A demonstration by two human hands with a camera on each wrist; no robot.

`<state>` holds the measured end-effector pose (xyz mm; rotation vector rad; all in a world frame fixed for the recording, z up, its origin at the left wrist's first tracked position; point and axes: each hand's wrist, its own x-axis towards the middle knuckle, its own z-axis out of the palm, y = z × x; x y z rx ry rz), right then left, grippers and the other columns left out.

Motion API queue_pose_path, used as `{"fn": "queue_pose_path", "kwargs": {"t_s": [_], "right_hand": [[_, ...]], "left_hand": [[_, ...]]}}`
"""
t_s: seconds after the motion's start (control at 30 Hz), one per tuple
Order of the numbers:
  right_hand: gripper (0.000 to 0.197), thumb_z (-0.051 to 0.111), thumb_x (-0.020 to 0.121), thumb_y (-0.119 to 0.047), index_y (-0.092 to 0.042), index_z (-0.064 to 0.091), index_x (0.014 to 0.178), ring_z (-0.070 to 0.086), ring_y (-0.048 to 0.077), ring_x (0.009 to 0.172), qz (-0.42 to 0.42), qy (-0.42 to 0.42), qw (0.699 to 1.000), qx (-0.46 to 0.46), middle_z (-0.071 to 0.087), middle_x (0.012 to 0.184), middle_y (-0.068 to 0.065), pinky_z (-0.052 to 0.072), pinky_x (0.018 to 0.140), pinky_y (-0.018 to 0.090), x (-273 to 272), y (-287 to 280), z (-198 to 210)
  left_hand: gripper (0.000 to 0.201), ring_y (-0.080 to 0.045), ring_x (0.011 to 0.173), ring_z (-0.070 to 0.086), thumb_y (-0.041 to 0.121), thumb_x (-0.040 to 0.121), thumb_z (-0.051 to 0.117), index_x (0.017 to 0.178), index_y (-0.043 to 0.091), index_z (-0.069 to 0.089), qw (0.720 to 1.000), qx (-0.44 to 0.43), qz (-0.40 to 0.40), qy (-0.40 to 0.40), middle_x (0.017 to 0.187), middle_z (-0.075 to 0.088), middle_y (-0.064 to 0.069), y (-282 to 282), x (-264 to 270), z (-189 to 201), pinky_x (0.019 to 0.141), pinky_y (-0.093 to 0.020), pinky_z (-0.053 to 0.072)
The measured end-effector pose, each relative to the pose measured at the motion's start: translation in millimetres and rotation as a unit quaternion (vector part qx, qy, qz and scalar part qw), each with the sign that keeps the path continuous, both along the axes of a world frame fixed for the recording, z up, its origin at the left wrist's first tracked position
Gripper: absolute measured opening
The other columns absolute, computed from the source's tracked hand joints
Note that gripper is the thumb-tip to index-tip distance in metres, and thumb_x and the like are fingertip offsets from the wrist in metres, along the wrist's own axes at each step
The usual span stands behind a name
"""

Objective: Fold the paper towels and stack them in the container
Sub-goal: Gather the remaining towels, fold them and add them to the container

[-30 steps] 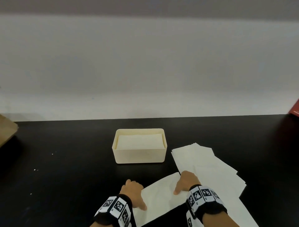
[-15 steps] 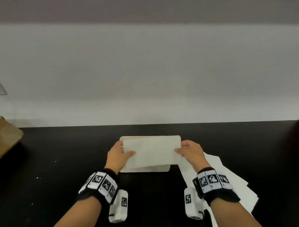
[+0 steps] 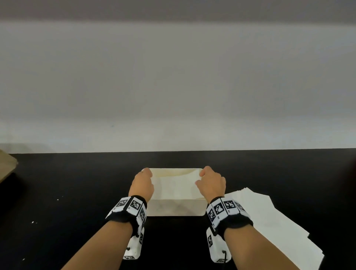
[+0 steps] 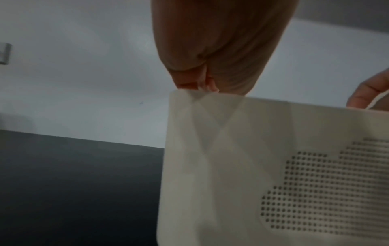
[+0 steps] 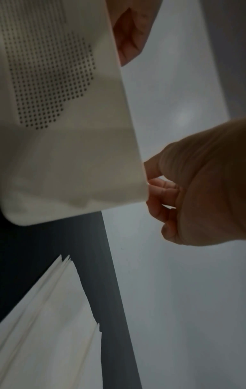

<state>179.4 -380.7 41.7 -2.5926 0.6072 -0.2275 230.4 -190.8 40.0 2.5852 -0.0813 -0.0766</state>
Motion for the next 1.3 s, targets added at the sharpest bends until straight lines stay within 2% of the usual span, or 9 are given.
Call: {"fn": "queue_pose_path", "kwargs": {"t_s": [0.07,0.23,0.4,0.5,0.67,0.87,1.03,1.13,1.3], "right_hand": [[0.024,0.050,0.090,-0.018,-0.018,0.052,0.115,0.057,0.019,0.098,0.020,0.016,0.998,-0.064,0.067,0.102,0.003,0.035,0.083,0.028,3,1,-6],[0.026,0.044,0.092,-0.014,-0.016,0.056,0.114,0.050,0.021,0.105,0.073,0.055,0.980,-0.174,0.063,0.110,0.005,0.038,0.086,0.030,4,4,-12],[0.029,0.049,0.089,-0.009,-0.014,0.058,0.116,0.046,0.022,0.109,0.085,0.007,0.988,-0.128,0.053,0.117,0.007,0.040,0.089,0.029,-4,1,-7],[0.026,0.056,0.088,-0.017,-0.020,0.062,0.113,0.044,0.020,0.111,0.042,-0.043,0.997,-0.047,0.054,0.117,0.003,0.038,0.091,0.028,-22,-11,0],[0.025,0.061,0.088,-0.028,-0.022,0.064,0.112,0.044,0.019,0.115,-0.064,-0.056,0.993,0.087,0.061,0.116,0.000,0.043,0.094,0.030,-75,-47,2],[0.041,0.066,0.082,-0.029,-0.019,0.056,0.120,0.047,0.025,0.122,-0.213,0.052,0.957,0.190,0.058,0.126,0.005,0.042,0.102,0.036,-153,-106,-28],[0.064,0.068,0.078,-0.030,-0.016,0.042,0.134,0.044,0.029,0.125,-0.258,0.135,0.933,0.211,0.050,0.132,0.009,0.044,0.099,0.037,-198,-123,-52],[0.071,0.069,0.078,-0.032,-0.017,0.036,0.138,0.036,0.030,0.129,-0.252,0.168,0.932,0.198,0.044,0.136,0.010,0.040,0.101,0.038,-210,-123,-57],[0.075,0.074,0.073,-0.033,-0.015,0.038,0.137,0.044,0.029,0.125,-0.251,0.163,0.934,0.195,0.046,0.135,0.010,0.042,0.103,0.040,-215,-125,-58]], "left_hand": [[0.031,-0.022,0.098,0.056,-0.002,0.091,0.043,0.120,0.006,0.049,0.999,0.043,-0.016,-0.004,0.119,0.055,-0.011,0,0,-2,0.076,-0.023,0.042],[0.029,-0.021,0.099,0.054,-0.001,0.093,0.040,0.120,0.005,0.048,0.987,0.149,-0.053,-0.006,0.123,0.050,-0.012,-2,3,-3,0.088,-0.027,0.048],[0.035,-0.022,0.119,0.042,0.000,0.091,0.040,0.123,0.011,0.047,0.969,0.224,-0.078,-0.075,0.128,0.043,-0.007,-9,-3,-3,0.081,-0.027,0.050],[0.032,-0.022,0.120,0.041,0.006,0.091,0.046,0.121,0.013,0.053,0.981,0.146,-0.058,-0.116,0.127,0.048,-0.005,-16,-16,2,0.077,-0.030,0.050],[0.022,-0.019,0.114,0.051,0.017,0.091,0.053,0.112,0.017,0.061,0.985,-0.004,-0.084,-0.150,0.118,0.057,0.000,-47,-57,17,0.083,-0.030,0.046],[0.018,-0.015,0.086,0.058,0.017,0.089,0.057,0.106,0.016,0.060,0.981,-0.118,-0.151,-0.033,0.106,0.063,0.000,-100,-118,-2,0.082,-0.022,0.044],[0.036,-0.013,0.094,0.056,0.020,0.086,0.064,0.117,0.010,0.052,0.958,-0.143,-0.171,0.179,0.096,0.057,0.001,-137,-159,-40,0.083,-0.017,0.042],[0.045,-0.014,0.093,0.056,0.022,0.083,0.068,0.121,0.010,0.047,0.938,-0.143,-0.169,0.266,0.108,0.056,-0.004,-152,-175,-61,0.077,-0.018,0.045],[0.055,-0.024,0.110,0.059,0.027,0.077,0.073,0.122,0.011,0.048,0.920,-0.178,-0.135,0.321,0.120,0.058,-0.010,-165,-188,-79,0.097,-0.035,0.051]]}}
